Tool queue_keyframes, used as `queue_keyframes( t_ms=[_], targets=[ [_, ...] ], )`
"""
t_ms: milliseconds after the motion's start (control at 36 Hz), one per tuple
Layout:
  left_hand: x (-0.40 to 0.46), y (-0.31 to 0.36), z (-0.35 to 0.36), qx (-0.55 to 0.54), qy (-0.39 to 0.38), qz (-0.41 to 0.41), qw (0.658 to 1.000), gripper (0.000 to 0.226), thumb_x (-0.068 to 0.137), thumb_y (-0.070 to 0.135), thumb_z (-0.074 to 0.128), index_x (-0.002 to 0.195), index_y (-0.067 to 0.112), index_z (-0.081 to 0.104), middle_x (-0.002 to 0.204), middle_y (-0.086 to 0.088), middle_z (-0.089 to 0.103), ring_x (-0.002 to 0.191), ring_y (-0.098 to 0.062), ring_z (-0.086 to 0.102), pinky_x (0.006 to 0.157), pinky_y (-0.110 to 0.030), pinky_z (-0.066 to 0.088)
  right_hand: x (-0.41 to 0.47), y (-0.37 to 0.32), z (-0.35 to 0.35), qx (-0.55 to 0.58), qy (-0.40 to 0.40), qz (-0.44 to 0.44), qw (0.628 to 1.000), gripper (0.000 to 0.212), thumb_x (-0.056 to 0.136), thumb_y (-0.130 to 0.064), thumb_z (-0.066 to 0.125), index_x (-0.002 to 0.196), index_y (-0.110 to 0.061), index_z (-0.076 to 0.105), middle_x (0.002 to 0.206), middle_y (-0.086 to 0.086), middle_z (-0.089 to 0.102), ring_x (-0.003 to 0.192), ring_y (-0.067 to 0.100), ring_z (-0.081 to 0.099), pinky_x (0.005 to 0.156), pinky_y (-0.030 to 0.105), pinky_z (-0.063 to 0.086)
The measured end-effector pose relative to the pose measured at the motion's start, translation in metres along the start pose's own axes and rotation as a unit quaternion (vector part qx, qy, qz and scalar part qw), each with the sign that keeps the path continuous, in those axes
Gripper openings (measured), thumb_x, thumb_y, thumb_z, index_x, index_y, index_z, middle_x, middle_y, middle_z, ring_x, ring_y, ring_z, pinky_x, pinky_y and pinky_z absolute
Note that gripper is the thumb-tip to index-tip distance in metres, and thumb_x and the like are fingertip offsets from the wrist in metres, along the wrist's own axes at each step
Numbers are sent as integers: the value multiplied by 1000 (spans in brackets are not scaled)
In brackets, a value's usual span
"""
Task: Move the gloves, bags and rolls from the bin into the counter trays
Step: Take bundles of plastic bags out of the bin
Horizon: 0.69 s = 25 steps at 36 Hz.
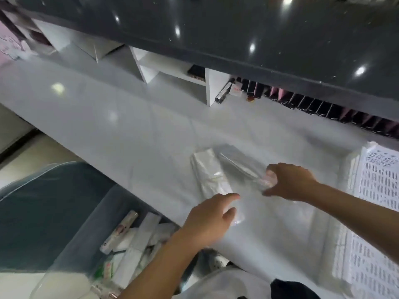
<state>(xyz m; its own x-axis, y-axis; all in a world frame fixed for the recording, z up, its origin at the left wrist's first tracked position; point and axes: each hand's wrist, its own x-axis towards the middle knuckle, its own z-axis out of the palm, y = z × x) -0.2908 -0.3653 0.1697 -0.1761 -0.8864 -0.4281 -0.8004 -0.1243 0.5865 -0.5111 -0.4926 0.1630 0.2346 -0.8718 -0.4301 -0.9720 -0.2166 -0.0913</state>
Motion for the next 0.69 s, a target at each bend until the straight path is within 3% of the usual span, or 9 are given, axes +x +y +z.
queue_keyframes(
  t_ms=[56,111,222,333,389,444,500,556,694],
  targets=[
    [5,-10,-5,-54,77,-26,995,38,98,35,47,136,44,47,133,12,55,119,-12,56,101,-37,45,10,7,-6,122,-14,6,992,46,72,-68,68,101,-32,61,105,-9,65,94,18,61,75,30,46],
    [12,-23,-13,-91,150,-69,982,36,94,29,56,129,39,54,126,10,56,114,-11,56,95,-31,47,19,11,-9,178,-6,5,984,44,77,-61,68,106,-28,63,109,-4,68,96,20,62,79,32,47],
    [29,-43,-20,-148,201,-154,956,45,87,33,67,129,33,51,112,12,46,90,1,52,67,-11,36,34,6,-6,269,-33,28,962,56,74,-52,77,119,-25,59,113,0,62,101,23,59,82,33,46],
    [46,-38,-10,-170,203,-182,947,72,79,35,76,141,25,39,129,4,42,105,-15,55,74,-20,41,36,-5,-2,182,-39,-6,983,56,71,-46,82,115,-24,56,105,-3,58,91,21,56,71,31,41],
    [53,-32,-2,-175,225,-176,942,72,78,26,77,139,23,39,133,-1,42,97,-13,52,69,-13,39,34,-10,3,161,-44,-28,986,52,72,-43,82,112,-24,55,105,-3,59,91,22,56,72,32,43],
    [55,-25,4,-173,247,-173,938,68,79,19,75,137,24,40,133,-4,41,98,-16,54,73,-18,44,32,-12,6,169,-70,-35,982,48,72,-38,83,110,-24,57,104,-4,59,92,22,58,73,30,44],
    [56,-22,10,-158,256,-174,937,66,81,16,73,138,25,39,134,-6,43,111,-26,55,89,-33,49,30,-11,6,203,-101,-31,973,40,72,-28,84,103,-23,59,102,-2,58,87,21,57,65,26,41],
    [55,-21,13,-147,250,-176,941,69,82,12,71,141,25,37,136,-5,43,119,-27,51,98,-38,47,29,-6,2,281,-131,-12,951,33,73,-15,84,97,-21,62,100,1,61,77,18,56,58,23,42],
    [47,-25,16,-173,240,-154,943,65,81,5,68,136,28,42,123,10,48,114,-19,55,84,-20,46,23,7,-14,429,-155,11,890,30,76,-9,81,99,-21,66,91,10,70,71,18,63,50,24,48]
  ],
)
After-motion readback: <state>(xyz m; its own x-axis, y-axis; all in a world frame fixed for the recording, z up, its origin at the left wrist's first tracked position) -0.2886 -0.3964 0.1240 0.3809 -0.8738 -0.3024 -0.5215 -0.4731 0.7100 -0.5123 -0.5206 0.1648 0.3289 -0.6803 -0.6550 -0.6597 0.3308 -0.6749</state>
